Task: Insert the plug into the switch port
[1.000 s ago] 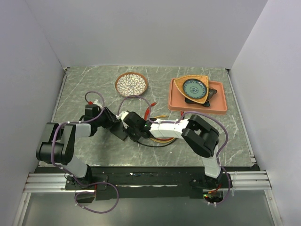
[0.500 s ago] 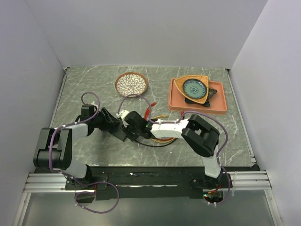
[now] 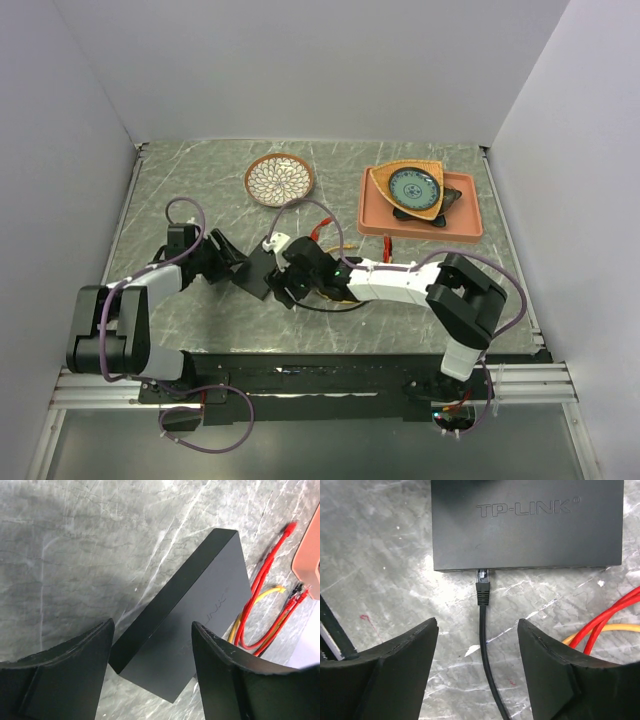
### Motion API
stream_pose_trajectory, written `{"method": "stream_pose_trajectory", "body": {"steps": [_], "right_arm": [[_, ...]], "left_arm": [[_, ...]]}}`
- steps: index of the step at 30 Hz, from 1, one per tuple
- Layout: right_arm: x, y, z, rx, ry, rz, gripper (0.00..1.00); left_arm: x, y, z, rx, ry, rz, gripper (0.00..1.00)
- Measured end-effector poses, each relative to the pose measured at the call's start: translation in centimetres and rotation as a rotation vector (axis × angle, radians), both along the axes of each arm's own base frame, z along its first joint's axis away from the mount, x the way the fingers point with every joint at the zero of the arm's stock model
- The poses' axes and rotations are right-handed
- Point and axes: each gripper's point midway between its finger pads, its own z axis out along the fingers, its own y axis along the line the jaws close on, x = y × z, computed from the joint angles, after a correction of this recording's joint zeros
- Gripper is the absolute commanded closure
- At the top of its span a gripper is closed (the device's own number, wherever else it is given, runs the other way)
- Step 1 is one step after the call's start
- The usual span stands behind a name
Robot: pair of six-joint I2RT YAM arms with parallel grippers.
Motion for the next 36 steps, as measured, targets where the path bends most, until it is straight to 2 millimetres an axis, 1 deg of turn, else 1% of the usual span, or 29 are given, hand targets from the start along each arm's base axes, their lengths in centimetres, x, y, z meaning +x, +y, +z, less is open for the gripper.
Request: {"method": "stream_pose_trajectory", "body": {"steps": [1, 2, 4, 5, 6, 8, 10, 11, 14, 15, 18, 21, 23, 27, 29, 36], "right_arm": [[0.0, -0.1, 0.0, 0.001, 0.001, -0.001, 0.22], [-0.1, -0.2, -0.1, 0.000, 0.003, -0.001, 0.17], [-0.3, -0.8, -0.6, -0.007, 0.012, -0.005, 0.11], [-0.2, -1.0, -0.8, -0.010, 0.016, -0.010, 0.06], [-0.3, -1.4, -1.0, -0.013, 0.019, -0.015, 0.01], [-0.5, -2.4, -1.0, -0.016, 0.024, -0.028, 0.01], [-0.5, -3.1, -0.4, -0.006, 0.017, -0.039, 0.01], [-0.3, -3.3, 0.2, 0.006, 0.011, -0.047, 0.01], [0.5, -3.6, 2.3, 0.052, -0.016, -0.072, 0.01], [0.9, -3.9, 3.3, 0.074, -0.028, -0.085, 0.01], [1.8, -4.4, 5.2, 0.118, -0.049, -0.114, 0.01], [2.3, -4.8, 6.6, 0.150, -0.064, -0.135, 0.01], [2.4, -4.9, 6.9, 0.159, -0.064, -0.139, 0.01], [2.2, -4.9, 6.6, 0.158, -0.055, -0.144, 0.02], [2.2, -5.0, 6.6, 0.158, -0.049, -0.150, 0.03], [3.2, -5.8, 6.4, 0.149, -0.060, -0.232, 0.05]], "left_arm": [[0.0, 0.0, 0.0, 0.005, -0.001, -0.003, 0.31], [-0.1, 0.1, 0.0, 0.010, -0.002, -0.005, 0.30], [-0.2, 0.2, 0.2, 0.017, -0.005, -0.006, 0.30], [-0.2, 0.2, 0.4, 0.020, -0.013, -0.008, 0.26], [-0.2, 0.2, 0.8, 0.024, -0.024, -0.010, 0.25], [-0.3, 0.3, 1.8, 0.030, -0.053, -0.015, 0.19], [-0.2, 0.4, 3.1, 0.036, -0.095, -0.014, 0.15], [-0.2, 0.4, 3.8, 0.038, -0.119, -0.012, 0.10], [0.0, 0.6, 6.1, 0.045, -0.199, -0.005, 0.03], [0.0, 0.6, 7.2, 0.046, -0.235, -0.005, 0.02], [-0.1, 0.6, 9.5, 0.051, -0.317, -0.007, 0.01], [-0.5, 0.6, 11.6, 0.053, -0.386, -0.007, 0.00], [-0.8, 0.7, 12.8, 0.053, -0.427, -0.007, 0.00], [-1.1, 0.7, 14.2, 0.052, -0.464, -0.006, 0.01], [-1.1, 0.7, 14.5, 0.052, -0.473, -0.006, 0.01], [-1.3, 0.7, 14.4, 0.052, -0.463, -0.006, 0.01]]}}
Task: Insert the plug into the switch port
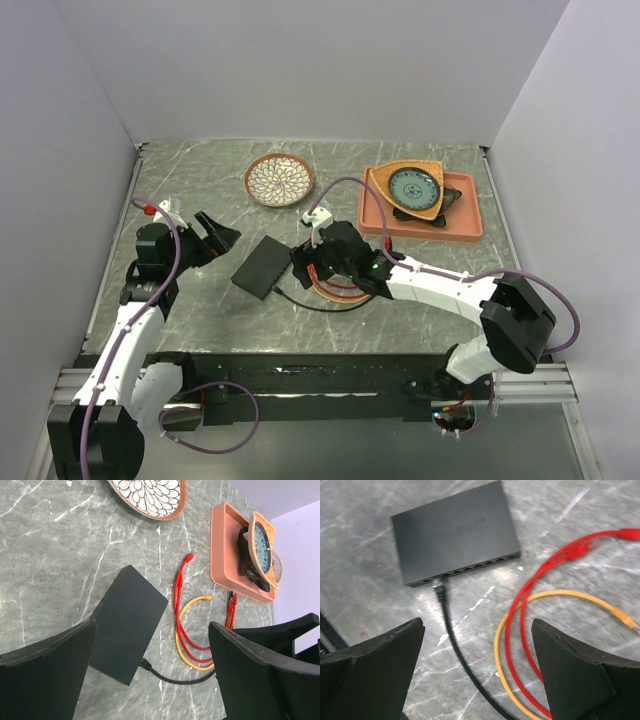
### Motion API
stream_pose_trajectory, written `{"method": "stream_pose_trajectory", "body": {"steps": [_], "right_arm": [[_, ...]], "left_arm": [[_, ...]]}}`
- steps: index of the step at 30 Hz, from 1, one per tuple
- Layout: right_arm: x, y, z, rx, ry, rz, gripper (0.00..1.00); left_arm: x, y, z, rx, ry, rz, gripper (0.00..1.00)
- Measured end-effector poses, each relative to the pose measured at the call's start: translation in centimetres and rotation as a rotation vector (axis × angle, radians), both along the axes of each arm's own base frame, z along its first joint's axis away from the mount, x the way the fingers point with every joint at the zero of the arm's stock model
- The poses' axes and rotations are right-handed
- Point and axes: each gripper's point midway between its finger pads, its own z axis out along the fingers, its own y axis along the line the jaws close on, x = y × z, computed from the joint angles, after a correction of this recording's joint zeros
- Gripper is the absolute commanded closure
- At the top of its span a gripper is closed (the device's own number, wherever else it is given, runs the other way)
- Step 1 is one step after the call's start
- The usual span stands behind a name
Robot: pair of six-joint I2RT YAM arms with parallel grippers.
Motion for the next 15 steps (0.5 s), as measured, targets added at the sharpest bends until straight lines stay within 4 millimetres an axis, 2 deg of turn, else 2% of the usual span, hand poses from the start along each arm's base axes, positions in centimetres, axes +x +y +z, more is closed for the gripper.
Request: {"method": "stream_pose_trajectory", "body": {"steps": [6, 11, 15], "right_arm": [[1.9, -1.1, -1.1, -0.043, 0.021, -0.118, 0.07], [3.6, -2.9, -3.2, -0.074, 0.082, -0.234, 0.07], [4.7, -3.5, -4.3, -0.082, 0.112, -0.288, 0.01]], "left_arm": [[0.0, 0.0, 0.1, 0.000, 0.002, -0.001, 0.01], [-0.1, -0.1, 0.1, -0.003, 0.003, -0.007, 0.01], [-0.1, -0.3, 0.0, -0.007, 0.009, -0.016, 0.01]]}}
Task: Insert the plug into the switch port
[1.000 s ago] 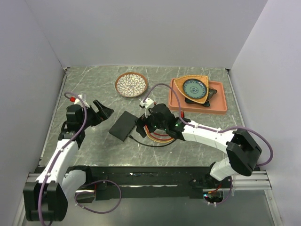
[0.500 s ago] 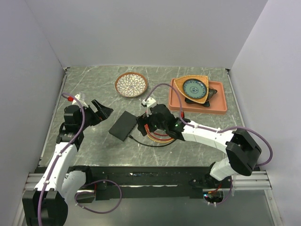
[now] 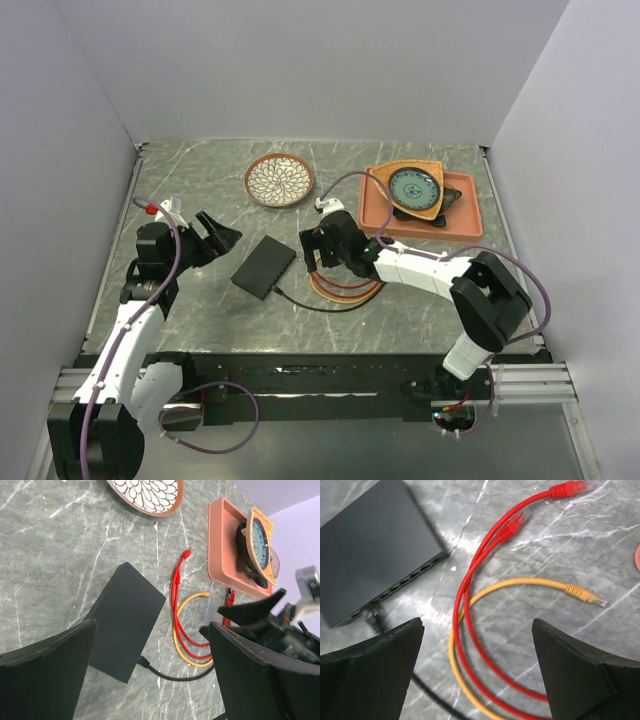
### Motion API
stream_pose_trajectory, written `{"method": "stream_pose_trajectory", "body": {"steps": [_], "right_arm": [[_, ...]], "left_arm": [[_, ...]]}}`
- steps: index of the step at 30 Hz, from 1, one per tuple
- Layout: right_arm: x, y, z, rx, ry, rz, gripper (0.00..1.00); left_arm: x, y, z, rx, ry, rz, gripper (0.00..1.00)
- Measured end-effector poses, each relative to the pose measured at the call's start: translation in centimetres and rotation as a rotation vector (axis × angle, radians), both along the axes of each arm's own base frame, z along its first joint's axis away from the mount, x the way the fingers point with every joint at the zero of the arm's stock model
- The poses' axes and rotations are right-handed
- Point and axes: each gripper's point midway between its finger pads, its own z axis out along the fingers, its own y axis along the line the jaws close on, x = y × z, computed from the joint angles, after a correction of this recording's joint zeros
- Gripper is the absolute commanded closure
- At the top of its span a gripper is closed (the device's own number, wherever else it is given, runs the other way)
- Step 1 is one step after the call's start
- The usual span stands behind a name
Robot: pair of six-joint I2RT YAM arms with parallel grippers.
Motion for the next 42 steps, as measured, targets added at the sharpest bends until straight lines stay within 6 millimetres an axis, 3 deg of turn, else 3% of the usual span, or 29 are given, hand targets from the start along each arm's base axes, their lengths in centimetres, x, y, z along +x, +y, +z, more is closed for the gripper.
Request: {"method": "stream_pose_trajectory", "body": {"steps": [9, 12, 18, 20, 28, 34, 37, 38, 42], "right_arm": [[2.2, 1.4, -0.8, 0.027, 0.044, -0.069, 0.04], [2.8, 0.7, -0.9, 0.051, 0.071, -0.132, 0.10], [4.5, -2.4, -1.7, 0.095, 0.130, -0.293, 0.26], [4.8, -3.1, -2.2, 0.093, 0.156, -0.328, 0.27], [4.8, -2.5, -6.3, 0.049, 0.280, -0.357, 0.40], [5.2, -2.3, -6.5, 0.053, 0.292, -0.371, 0.43], [5.8, -2.0, -6.6, 0.036, 0.296, -0.371, 0.60], [6.0, -2.0, -6.6, 0.026, 0.296, -0.372, 0.60], [7.0, -1.7, -6.8, -0.006, 0.289, -0.366, 1.00]], "left_arm": [[0.1, -0.4, -1.3, -0.011, 0.051, -0.026, 0.01], [0.1, -0.5, -1.6, -0.014, 0.062, -0.032, 0.00], [0.1, -0.8, -1.9, -0.020, 0.072, -0.046, 0.04], [0.2, -0.8, -1.9, -0.022, 0.071, -0.050, 0.04], [0.3, -1.0, -1.8, -0.026, 0.065, -0.059, 0.04], [0.2, -1.1, -2.1, -0.029, 0.071, -0.064, 0.04], [0.2, -1.1, -2.2, -0.030, 0.074, -0.066, 0.04], [0.1, -1.1, -2.2, -0.031, 0.074, -0.067, 0.04], [0.1, -1.2, -2.2, -0.034, 0.072, -0.072, 0.04]]}}
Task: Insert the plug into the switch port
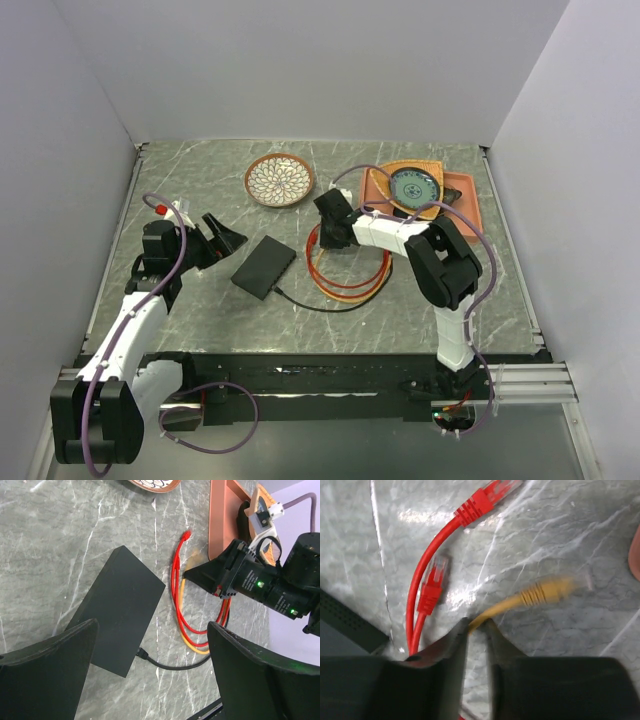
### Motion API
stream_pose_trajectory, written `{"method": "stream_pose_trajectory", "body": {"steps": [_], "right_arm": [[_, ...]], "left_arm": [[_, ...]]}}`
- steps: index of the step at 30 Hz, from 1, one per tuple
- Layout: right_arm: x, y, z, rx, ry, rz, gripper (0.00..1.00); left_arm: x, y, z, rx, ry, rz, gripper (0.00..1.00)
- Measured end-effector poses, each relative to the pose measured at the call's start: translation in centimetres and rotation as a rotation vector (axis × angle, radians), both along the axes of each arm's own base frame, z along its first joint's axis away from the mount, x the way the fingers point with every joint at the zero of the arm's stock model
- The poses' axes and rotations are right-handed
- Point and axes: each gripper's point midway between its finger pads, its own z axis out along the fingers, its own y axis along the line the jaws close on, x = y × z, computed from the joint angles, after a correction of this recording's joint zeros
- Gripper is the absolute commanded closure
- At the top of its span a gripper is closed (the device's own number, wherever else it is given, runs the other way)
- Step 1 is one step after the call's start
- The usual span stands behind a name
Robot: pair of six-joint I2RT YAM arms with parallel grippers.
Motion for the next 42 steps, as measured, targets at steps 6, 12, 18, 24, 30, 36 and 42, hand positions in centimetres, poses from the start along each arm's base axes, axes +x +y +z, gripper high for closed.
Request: {"method": "stream_pose_trajectory", "body": {"steps": [6, 12, 18, 24, 30, 36, 42], "right_arm": [[0.3, 0.1, 0.2, -0.012, 0.002, 0.010, 1.00], [0.3, 0.1, 0.2, -0.018, -0.005, 0.030, 1.00], [-0.4, -0.7, 1.6, -0.040, -0.031, 0.077, 1.00], [-0.6, -0.5, 5.8, -0.018, -0.122, 0.177, 1.00], [-1.1, 0.2, 6.5, 0.012, -0.133, 0.241, 0.85], [-2.2, 1.7, 5.6, 0.066, -0.087, 0.300, 0.51], [-3.3, 3.2, 4.2, 0.102, -0.030, 0.346, 0.48]], "left_arm": [[0.0, 0.0, 0.0, -0.001, 0.001, -0.001, 0.04], [-0.2, 0.0, -0.5, -0.001, 0.013, 0.000, 0.04], [-0.3, 0.0, -0.7, 0.000, 0.016, 0.000, 0.04], [-0.3, 0.0, -0.8, -0.001, 0.018, 0.000, 0.04], [-0.3, 0.0, -1.1, -0.001, 0.026, 0.000, 0.04], [-0.3, 0.0, -1.4, 0.000, 0.038, 0.000, 0.04], [-0.3, 0.0, -1.5, 0.000, 0.040, 0.000, 0.04]]}}
